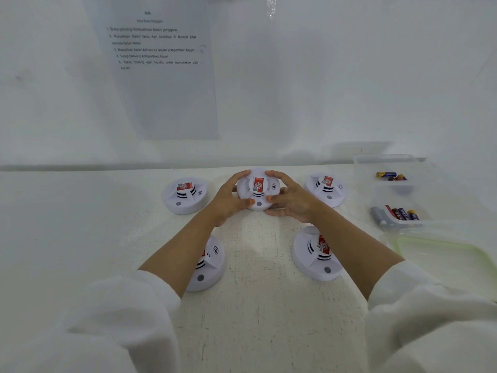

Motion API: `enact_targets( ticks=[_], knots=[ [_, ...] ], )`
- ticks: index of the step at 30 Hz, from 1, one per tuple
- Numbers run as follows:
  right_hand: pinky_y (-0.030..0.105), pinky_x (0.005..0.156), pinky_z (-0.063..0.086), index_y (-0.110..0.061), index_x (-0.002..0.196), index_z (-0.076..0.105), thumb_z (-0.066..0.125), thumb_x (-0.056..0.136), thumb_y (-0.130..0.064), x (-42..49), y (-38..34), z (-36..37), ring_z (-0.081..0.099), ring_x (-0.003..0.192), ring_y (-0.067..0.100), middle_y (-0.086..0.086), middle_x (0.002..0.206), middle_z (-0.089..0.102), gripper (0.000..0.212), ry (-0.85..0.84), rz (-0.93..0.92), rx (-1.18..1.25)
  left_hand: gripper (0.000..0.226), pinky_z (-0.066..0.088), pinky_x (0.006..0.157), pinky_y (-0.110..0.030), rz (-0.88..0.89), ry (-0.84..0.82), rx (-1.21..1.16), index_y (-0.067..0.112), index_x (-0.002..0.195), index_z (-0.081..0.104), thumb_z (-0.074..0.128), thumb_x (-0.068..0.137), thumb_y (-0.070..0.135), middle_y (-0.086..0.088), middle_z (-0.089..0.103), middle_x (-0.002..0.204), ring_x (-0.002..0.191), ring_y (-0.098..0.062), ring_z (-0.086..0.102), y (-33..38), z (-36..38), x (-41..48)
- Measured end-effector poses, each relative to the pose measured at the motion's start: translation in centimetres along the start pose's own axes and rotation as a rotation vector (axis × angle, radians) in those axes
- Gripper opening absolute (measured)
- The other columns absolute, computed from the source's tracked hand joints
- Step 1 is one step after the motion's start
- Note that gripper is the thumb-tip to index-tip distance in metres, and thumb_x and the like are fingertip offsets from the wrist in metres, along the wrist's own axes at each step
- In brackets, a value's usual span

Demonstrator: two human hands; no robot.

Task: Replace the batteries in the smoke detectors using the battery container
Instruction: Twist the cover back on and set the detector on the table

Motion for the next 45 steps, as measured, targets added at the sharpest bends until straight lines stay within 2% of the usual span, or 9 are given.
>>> enact_targets(
  ticks=[6,10,14,21,30,40,45],
  knots=[
    [0.042,0.084,0.053,-0.032,0.12,0.049,0.059,0.084,0.007,0.02,0.0,0.02,0.058,0.097,0.033,0.015,0.117,0.05,0.054,-0.001,0.0,-0.007,0.064,0.057,0.077,-0.027,-0.003,0.0,0.001,0.026,0.128,0.042,0.066,0.079,-0.006,-0.012,0.045,0.13,0.114,-0.028,0.05,-0.11,-0.09,0.03],
    [0.046,0.089,0.051,-0.035,0.114,0.052,0.059,0.083,0.007,0.07,0.05,-0.04,0.058,0.095,0.032,0.013,0.112,0.052,0.053,0.002,0.003,-0.003,0.064,0.057,0.073,-0.024,-0.006,-0.002,-0.01,0.026,0.129,0.042,0.065,0.079,-0.007,-0.013,0.046,0.126,0.107,-0.025,0.053,-0.07,-0.01,-0.03],
    [0.046,0.089,0.051,-0.034,0.116,0.051,0.059,0.083,0.007,0.05,0.04,-0.02,0.058,0.095,0.032,0.012,0.111,0.053,0.053,0.0,0.006,-0.002,0.063,0.056,0.078,-0.028,-0.005,-0.006,-0.005,0.027,0.128,0.042,0.066,0.079,-0.006,-0.014,0.045,0.129,0.111,-0.027,0.051,-0.09,0.02,-0.04],
    [0.044,0.087,0.051,-0.033,0.117,0.051,0.059,0.084,0.007,0.04,0.08,-0.06,0.06,0.09,0.029,0.01,0.109,0.054,0.053,-0.001,0.003,-0.003,0.064,0.058,0.073,-0.025,-0.006,-0.003,-0.021,0.026,0.128,0.042,0.065,0.079,-0.008,-0.013,0.045,0.129,0.113,-0.029,0.051,-0.02,0.03,-0.05],
    [0.043,0.086,0.052,-0.033,0.118,0.05,0.059,0.083,0.007,0.0,0.01,0.0,0.059,0.093,0.031,0.014,0.116,0.051,0.053,-0.001,0.003,0.0,0.064,0.058,0.073,-0.024,-0.014,-0.006,-0.027,0.026,0.127,0.042,0.065,0.078,-0.008,-0.011,0.046,0.125,0.105,-0.023,0.054,0.15,0.1,-0.21],
    [0.044,0.087,0.051,-0.032,0.117,0.05,0.058,0.084,0.008,0.14,-0.04,0.07,0.059,0.094,0.031,0.013,0.114,0.051,0.053,0.007,-0.005,-0.018,0.064,0.058,0.073,-0.024,-0.023,-0.009,-0.003,0.026,0.128,0.042,0.065,0.079,-0.007,-0.01,0.045,0.126,0.109,-0.025,0.051,0.2,0.08,-0.15],
    [0.041,0.084,0.053,-0.027,0.124,0.048,0.058,0.083,0.009,0.15,-0.61,-0.14,0.056,0.101,0.029,0.014,0.116,0.052,0.056,0.067,-0.053,-0.123,0.065,0.056,0.07,-0.02,-0.043,-0.004,0.036,0.023,0.132,0.038,0.064,0.08,-0.007,-0.008,0.044,0.127,0.111,-0.024,0.048,0.25,0.2,0.23]
  ],
)
Point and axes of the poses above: each hand's wrist, its own x-axis towards the middle knuckle, its own z-axis out of the palm, y = z × x, the point moved 7 cm from there along x, towards the middle knuckle
